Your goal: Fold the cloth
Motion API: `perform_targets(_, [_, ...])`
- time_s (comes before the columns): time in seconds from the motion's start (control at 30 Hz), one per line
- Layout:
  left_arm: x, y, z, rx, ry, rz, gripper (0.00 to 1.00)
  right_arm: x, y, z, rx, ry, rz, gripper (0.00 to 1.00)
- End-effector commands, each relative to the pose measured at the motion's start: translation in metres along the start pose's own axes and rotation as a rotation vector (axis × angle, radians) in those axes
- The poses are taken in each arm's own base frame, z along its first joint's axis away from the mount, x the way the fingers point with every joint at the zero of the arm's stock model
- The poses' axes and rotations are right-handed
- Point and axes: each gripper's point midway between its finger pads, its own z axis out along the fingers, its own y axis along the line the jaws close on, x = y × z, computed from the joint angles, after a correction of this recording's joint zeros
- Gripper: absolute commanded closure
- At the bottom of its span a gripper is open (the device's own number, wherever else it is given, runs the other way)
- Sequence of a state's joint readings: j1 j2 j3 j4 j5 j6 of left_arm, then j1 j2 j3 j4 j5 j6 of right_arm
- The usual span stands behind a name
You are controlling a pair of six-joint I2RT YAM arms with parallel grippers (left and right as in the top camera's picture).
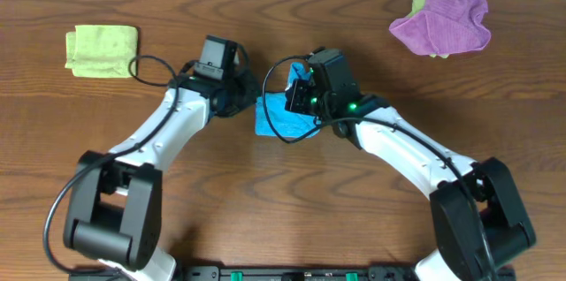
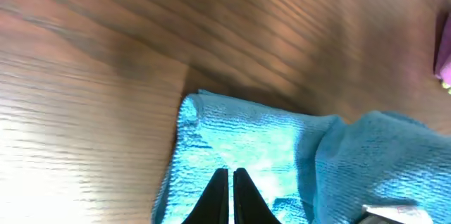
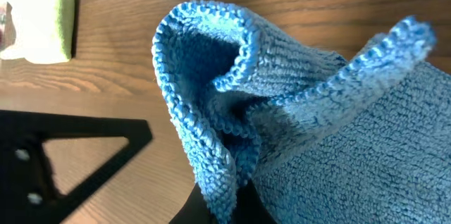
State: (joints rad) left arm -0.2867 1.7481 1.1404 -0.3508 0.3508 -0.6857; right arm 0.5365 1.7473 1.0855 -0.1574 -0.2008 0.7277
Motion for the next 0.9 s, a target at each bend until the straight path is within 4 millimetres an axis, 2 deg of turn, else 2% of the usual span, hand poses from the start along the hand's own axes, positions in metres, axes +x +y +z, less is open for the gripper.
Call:
perform_targets(0.0, [-0.009, 0.012, -0.011, -0.033, -0.039, 0.023, 0.94, 0.002, 0.014, 0.002, -0.016, -0.005, -0.051, 0.99])
perform_targets(0.23, [-0.019, 0.024, -0.023, -0.054, -0.062, 0.021, 0.94, 0.013, 0.023, 0.006, -0.025, 0.012, -0.087, 0.99])
perform_targets(0.5, [-0.031, 0.045, -0.035, -0.082, -0.077, -0.038, 0.94, 0.034, 0.027, 0.024, -0.017, 0.064, -0.110, 0.99])
perform_targets(0.73, [-0.039, 0.046, -0.049, -0.074, -0.110, -0.027, 0.94, 0.036, 0.034, 0.047, -0.001, 0.100, -0.133, 0.99])
perform_targets(0.87, [-0.047, 0.047, -0.061, -0.063, -0.144, -0.036, 0.94, 0.047, 0.033, 0.058, 0.018, 0.155, -0.144, 0.99])
